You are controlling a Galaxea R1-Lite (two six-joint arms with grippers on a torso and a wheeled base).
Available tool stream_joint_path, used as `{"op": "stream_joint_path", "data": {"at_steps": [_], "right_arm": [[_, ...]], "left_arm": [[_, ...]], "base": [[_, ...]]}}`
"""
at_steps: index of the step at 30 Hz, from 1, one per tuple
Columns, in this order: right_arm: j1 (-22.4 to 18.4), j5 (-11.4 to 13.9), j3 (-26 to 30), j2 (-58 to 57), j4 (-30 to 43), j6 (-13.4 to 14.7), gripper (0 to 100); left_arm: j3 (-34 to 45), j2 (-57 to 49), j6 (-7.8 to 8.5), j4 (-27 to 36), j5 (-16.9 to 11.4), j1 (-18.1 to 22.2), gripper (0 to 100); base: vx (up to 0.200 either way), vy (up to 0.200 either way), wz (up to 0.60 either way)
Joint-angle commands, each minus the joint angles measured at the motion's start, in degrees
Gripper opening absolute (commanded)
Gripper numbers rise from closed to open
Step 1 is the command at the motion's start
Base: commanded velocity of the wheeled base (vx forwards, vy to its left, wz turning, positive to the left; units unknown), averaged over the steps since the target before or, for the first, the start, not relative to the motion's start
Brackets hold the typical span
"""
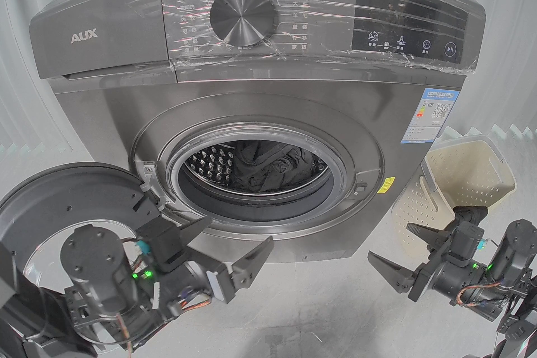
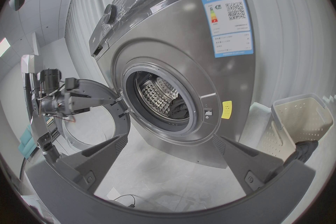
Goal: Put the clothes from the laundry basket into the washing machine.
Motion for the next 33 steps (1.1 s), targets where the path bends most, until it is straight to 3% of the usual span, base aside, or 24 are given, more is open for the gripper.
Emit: {"op": "stream_joint_path", "data": {"at_steps": [1, 8, 13, 17, 19, 24, 26, 33], "right_arm": [[-2.8, -0.7, 1.0, -10.9, 7.4, -0.2, 100], [-3.4, -2.1, 1.0, -23.1, 22.9, -1.6, 100], [-7.0, -3.2, 1.0, -30.2, 30.3, -1.6, 100], [-8.6, -3.7, 1.0, -35.0, 35.2, -1.5, 100], [-10.2, -5.1, 1.0, -37.1, 37.7, -1.4, 100], [-12.8, -6.8, 1.0, -43.3, 44.0, -0.5, 100], [-14.9, -6.8, 1.0, -48.8, 50.3, -0.1, 100], [-22.6, -6.1, 1.0, -63.7, 63.9, -0.2, 100]], "left_arm": [[9.1, -12.7, 0.12, 0.5, 1.4, -0.3, 100], [10.3, -18.7, 1.00, 1.1, 2.0, 1.6, 100], [13.5, -23.4, 5.57, 1.0, 2.0, 5.5, 100], [15.4, -26.9, 7.24, 1.2, 1.9, 8.0, 100], [16.2, -29.3, 7.77, 2.1, 2.0, 8.1, 100], [16.2, -36.8, 9.44, 9.1, 2.1, 9.6, 100], [16.2, -41.2, 9.97, 14.7, 1.9, 13.4, 100], [16.2, -55.1, 9.70, 32.3, 1.8, 18.8, 100]], "base": [[0.000, 0.000, 0.00], [-0.114, 0.000, 0.00], [-0.200, 0.000, 0.00], [-0.200, 0.000, 0.00], [-0.200, 0.000, 0.00], [-0.200, 0.000, 0.00], [-0.200, 0.000, 0.00], [-0.057, 0.000, 0.00]]}}
